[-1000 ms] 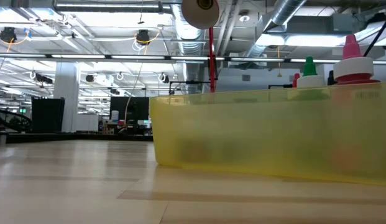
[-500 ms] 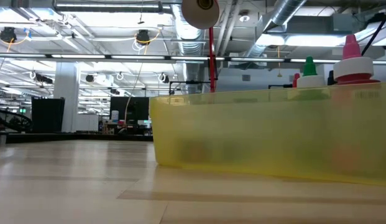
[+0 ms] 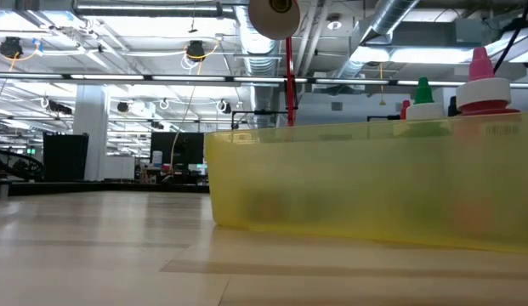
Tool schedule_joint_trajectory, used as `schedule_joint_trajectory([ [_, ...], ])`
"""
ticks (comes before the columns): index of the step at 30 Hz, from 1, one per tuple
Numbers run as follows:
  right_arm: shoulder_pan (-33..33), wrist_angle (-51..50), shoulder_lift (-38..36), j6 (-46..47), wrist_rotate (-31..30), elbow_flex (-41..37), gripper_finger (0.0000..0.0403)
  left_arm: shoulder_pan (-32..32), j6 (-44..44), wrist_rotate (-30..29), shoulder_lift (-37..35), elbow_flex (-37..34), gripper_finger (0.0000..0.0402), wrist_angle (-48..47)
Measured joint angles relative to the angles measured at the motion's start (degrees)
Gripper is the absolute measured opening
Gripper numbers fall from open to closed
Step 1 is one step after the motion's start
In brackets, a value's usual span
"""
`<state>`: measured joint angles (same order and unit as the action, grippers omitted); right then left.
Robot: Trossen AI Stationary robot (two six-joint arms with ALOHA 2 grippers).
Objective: Pick & Place food coloring
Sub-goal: Put the green food coloring into the yellow bin
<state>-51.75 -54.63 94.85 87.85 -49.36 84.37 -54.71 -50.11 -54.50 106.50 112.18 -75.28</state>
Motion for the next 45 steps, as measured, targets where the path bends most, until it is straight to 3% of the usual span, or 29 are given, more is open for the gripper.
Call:
schedule_joint_trajectory([
  [4, 5.78, 12.46, -1.61, -23.84, -0.15, 2.03, 0.0043, 2.64, 7.33, 0.99, 0.00, 0.00, 0.0004, 8.04],
  [10, 13.05, 31.92, -3.68, -53.06, 9.31, 3.57, 0.0043, 7.19, 18.47, 9.31, 0.00, 0.00, 0.0004, 19.01],
  [13, 15.25, 36.85, -4.30, -61.12, 14.29, 3.57, 0.0043, 9.40, 23.45, 14.09, 0.00, 0.04, 0.0004, 22.85],
  [17, 17.31, 36.07, -5.63, -63.06, 17.19, 3.57, 0.0043, 11.73, 26.09, 19.79, 0.00, 2.37, 0.0004, 21.12],
  [20, 17.98, 33.89, -6.39, -64.36, 17.91, 3.57, 0.0043, 12.21, 22.03, 19.69, -0.03, 6.39, 0.0002, 13.65],
  [23, 18.43, 32.18, -7.20, -64.49, 17.99, 3.57, 0.0043, 10.09, 16.57, 14.68, -0.83, 10.99, 0.0001, 5.25],
  [26, 18.41, 30.77, -7.72, -64.87, 17.99, 3.55, 0.0043, 5.28, 13.35, 3.57, -2.43, 14.10, 0.0000, -0.19],
  [29, 18.41, 30.66, -7.72, -67.20, 18.03, 3.55, 0.0043, -0.47, 9.41, -11.12, -3.86, 13.88, 0.0000, -4.36],
  [31, 18.41, 30.66, -7.72, -68.34, 18.06, 3.55, 0.0043, -2.93, 4.11, -17.37, -4.04, 12.56, 0.0000, -8.04],
  [33, 18.52, 30.67, -7.59, -69.26, 18.07, 3.55, 0.0043, -4.06, -3.14, -16.94, -3.99, 11.06, 0.0000, -14.39],
  [38, 19.30, 30.71, -7.44, -71.38, 18.16, 3.53, 0.0043, -3.01, -15.75, -10.06, -5.71, 1.48, 0.0000, -14.89],
  [45, 20.51, 30.93, -7.44, -71.36, 19.87, 3.53, 0.0043, -1.21, -34.28, -1.08, -9.67, -18.25, 0.0000, -14.63],
])
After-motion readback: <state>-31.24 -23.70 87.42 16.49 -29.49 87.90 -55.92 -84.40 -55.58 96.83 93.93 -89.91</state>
